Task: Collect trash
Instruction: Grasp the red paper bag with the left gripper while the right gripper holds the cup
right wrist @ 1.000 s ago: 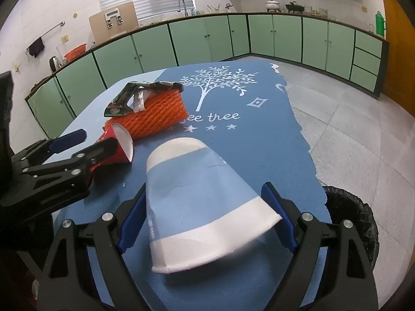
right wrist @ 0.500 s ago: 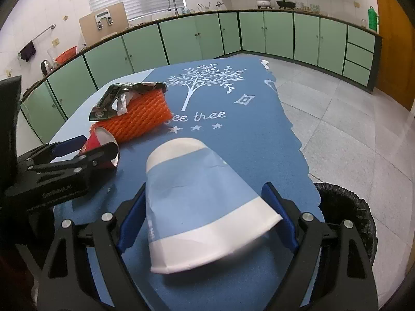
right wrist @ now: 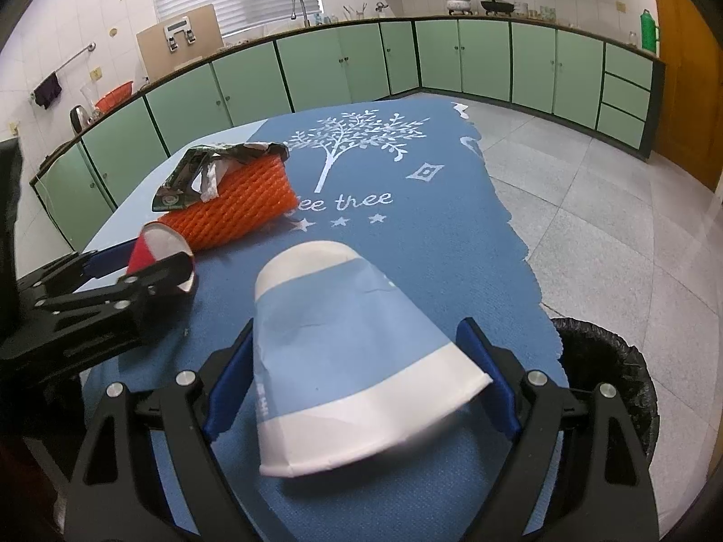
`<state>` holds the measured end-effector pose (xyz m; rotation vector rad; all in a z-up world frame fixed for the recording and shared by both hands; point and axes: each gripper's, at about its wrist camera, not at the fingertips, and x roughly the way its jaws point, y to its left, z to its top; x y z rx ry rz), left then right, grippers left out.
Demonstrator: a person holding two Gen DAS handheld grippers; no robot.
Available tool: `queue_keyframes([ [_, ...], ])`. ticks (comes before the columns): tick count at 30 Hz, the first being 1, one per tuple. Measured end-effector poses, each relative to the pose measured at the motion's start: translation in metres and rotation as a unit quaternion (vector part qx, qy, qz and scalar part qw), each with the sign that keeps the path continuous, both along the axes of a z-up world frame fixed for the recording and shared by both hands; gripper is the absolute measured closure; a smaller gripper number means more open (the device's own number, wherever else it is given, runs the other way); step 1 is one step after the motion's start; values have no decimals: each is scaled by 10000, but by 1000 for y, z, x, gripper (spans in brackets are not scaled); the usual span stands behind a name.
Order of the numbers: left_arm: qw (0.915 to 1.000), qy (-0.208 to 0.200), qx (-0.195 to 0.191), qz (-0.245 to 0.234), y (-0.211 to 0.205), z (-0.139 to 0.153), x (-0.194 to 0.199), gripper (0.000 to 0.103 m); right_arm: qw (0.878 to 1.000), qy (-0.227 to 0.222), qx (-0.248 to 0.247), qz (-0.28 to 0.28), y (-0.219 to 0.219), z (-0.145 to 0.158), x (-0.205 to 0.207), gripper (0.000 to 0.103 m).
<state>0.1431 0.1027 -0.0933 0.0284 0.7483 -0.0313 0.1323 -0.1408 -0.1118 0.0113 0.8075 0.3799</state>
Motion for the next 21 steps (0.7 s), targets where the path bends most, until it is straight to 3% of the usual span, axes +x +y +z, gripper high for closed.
queue_keyframes([
  [5,10000,-75,17,-34,0,6,-4,39,10000,-5,28,-1,-2,0,-1,20],
  [13,9991,364,-154,-165,11,-10,17,18,10000,-4,69,-2,-3,0,-3,20],
  [18,9984,559,-28,5,12,-19,23,10,10000,-8,57,0,-3,1,-4,20],
  [21,9982,595,-19,29,12,-20,24,11,10000,-5,68,1,-3,0,-3,20],
])
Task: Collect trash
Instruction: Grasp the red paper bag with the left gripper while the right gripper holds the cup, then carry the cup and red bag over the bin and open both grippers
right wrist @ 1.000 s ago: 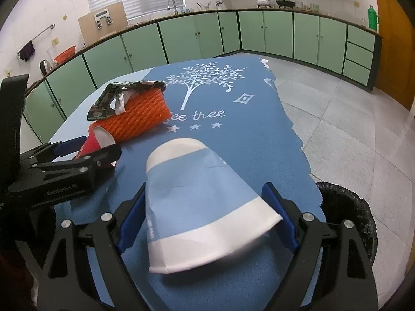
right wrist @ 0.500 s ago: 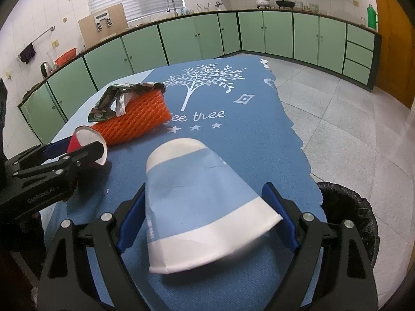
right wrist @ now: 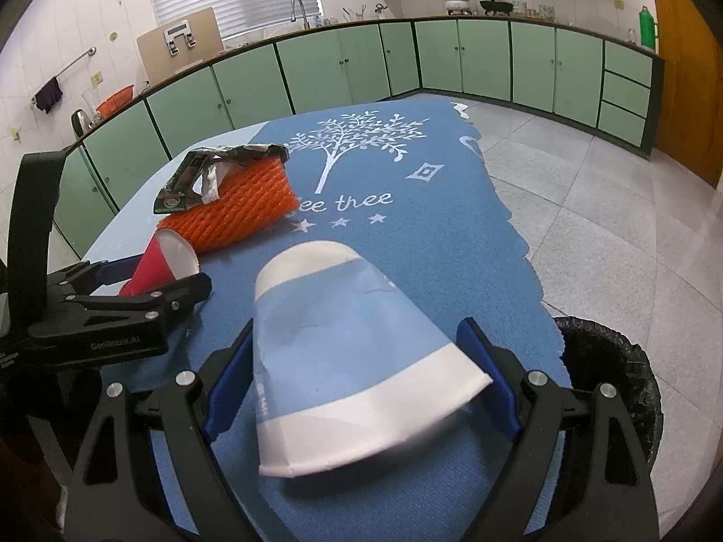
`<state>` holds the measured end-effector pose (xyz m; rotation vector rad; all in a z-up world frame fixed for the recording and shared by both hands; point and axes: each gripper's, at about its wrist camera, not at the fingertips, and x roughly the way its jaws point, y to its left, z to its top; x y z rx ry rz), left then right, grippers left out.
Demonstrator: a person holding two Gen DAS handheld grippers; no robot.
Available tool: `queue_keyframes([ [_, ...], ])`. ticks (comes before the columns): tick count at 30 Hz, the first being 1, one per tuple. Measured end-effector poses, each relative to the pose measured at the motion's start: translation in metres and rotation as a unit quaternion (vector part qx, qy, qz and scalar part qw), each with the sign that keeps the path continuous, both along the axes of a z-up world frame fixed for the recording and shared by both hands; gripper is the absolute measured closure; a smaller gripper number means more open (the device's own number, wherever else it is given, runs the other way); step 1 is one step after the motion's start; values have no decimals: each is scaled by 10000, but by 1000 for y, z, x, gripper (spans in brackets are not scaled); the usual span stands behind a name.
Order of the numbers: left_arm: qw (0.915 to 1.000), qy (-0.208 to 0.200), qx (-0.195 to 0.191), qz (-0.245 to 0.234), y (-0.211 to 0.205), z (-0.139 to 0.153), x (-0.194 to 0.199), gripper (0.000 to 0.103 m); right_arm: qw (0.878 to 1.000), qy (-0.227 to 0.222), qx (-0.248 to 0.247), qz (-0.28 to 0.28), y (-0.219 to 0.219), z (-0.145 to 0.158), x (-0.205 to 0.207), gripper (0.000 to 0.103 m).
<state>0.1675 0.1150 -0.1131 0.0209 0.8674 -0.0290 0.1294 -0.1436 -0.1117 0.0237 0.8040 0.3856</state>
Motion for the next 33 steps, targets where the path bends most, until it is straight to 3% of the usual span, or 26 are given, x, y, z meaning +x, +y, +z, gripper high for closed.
queue_keyframes([
  [4,9998,-188,17,-85,0,8,-9,25,10000,-8,-12,0,0,0,0,20],
  [13,9982,-492,-339,-32,7,29,-26,39,9999,-128,37,-24,-1,6,-1,21],
  [25,9954,-729,-620,-65,1,46,-40,49,9992,-385,118,-74,-6,27,-5,22],
  [33,9880,-1141,-1001,-269,-5,64,-52,52,9986,-476,154,-144,-11,33,-7,22],
])
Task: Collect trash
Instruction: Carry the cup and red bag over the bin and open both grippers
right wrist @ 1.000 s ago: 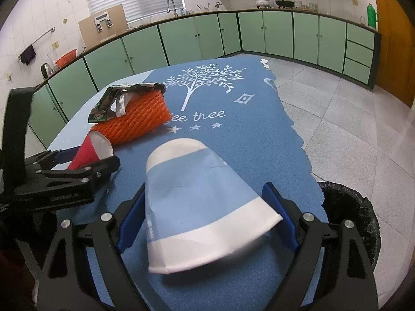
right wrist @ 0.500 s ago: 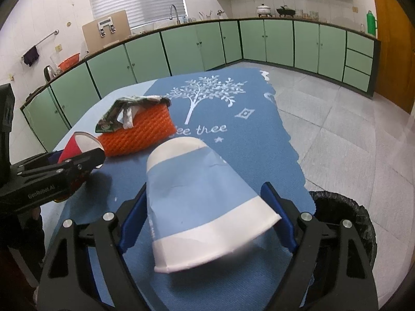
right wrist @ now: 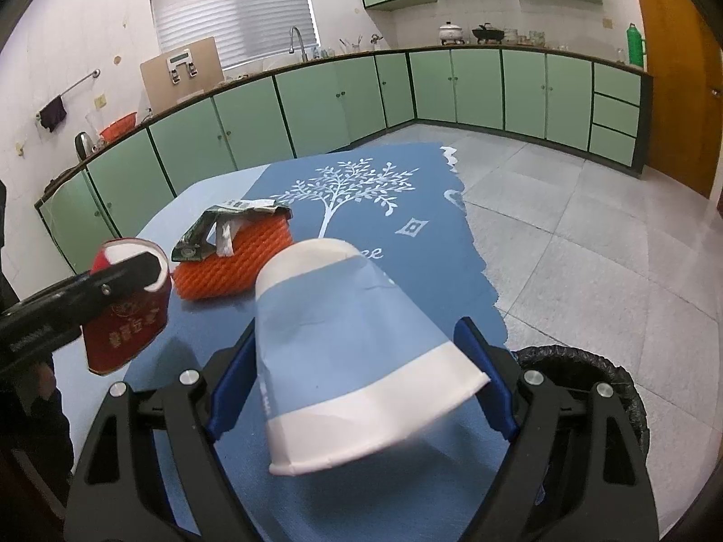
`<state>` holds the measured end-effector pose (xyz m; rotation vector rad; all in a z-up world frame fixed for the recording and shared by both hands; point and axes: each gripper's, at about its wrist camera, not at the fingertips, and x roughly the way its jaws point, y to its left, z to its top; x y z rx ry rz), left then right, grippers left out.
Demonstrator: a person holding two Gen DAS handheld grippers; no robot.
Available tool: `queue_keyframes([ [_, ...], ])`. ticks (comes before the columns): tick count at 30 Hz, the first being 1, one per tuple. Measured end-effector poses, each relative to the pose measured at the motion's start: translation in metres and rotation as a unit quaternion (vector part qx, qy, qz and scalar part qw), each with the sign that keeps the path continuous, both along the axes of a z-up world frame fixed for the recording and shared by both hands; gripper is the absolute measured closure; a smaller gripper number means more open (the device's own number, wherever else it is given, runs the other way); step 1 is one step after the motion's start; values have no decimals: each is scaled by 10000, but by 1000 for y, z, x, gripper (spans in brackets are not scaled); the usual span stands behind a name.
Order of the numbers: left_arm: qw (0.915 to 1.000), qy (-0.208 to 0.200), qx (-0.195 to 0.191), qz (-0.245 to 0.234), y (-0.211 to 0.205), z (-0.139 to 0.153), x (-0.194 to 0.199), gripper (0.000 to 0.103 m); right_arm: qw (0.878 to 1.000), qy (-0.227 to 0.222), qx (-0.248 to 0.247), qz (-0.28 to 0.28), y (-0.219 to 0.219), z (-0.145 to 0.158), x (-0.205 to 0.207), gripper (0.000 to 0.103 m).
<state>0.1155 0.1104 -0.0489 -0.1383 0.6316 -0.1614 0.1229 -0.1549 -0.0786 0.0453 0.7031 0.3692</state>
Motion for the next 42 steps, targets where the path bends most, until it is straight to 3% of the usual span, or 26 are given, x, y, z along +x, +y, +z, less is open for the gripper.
queue_keyframes([
  [9,9996,246,62,97,3,-18,0,51,10000,31,-41,62,3,0,-2,22],
  [13,9994,159,304,70,-5,-20,-2,49,9999,46,-60,79,5,0,-3,22],
  [21,9998,69,177,56,-7,-13,-3,52,10000,-53,-52,45,3,8,-5,22],
  [30,9993,-161,146,-291,-33,5,1,52,9996,-218,56,-184,-20,26,-8,22],
  [42,9953,-278,90,-924,-93,14,13,52,9953,-456,117,-846,-84,52,-18,22],
])
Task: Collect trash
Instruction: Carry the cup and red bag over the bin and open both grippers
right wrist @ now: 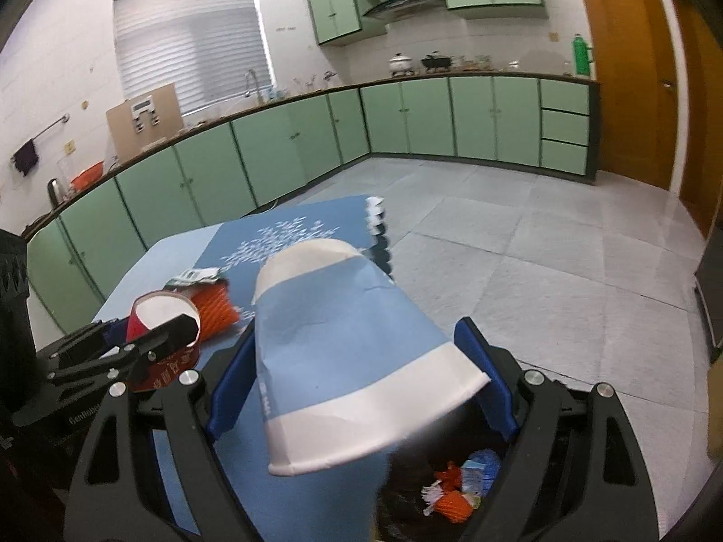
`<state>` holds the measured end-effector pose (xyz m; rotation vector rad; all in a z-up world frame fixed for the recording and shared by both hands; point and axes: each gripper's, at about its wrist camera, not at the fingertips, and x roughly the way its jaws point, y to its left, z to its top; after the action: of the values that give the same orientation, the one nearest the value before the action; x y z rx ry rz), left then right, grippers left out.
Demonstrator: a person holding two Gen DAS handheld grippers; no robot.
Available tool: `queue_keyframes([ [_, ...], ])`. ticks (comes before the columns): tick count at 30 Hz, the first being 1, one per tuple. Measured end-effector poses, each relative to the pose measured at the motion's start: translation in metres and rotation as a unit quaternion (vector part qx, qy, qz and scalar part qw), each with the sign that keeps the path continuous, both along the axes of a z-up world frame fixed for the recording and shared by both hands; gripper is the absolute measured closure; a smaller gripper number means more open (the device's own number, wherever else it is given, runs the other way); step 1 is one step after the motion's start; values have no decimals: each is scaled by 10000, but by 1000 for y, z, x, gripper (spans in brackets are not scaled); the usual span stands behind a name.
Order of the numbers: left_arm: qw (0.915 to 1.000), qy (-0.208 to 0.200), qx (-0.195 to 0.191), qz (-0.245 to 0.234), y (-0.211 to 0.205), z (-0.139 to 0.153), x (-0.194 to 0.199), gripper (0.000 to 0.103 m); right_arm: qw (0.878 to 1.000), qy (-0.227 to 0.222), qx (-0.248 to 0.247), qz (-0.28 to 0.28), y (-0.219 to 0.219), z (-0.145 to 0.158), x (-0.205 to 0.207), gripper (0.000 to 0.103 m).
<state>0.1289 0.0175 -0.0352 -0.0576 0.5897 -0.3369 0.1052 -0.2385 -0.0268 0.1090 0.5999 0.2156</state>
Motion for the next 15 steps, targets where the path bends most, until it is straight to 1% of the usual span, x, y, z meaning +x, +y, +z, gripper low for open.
queue_keyframes([
  [6,9991,-20,-54,-427,-39,3,7,52,9992,-52,-52,-400,-36,3,-8,22],
  [15,9934,-59,-157,-1136,-105,2,17,52,9942,-7,-122,-1073,-96,-7,-23,22],
])
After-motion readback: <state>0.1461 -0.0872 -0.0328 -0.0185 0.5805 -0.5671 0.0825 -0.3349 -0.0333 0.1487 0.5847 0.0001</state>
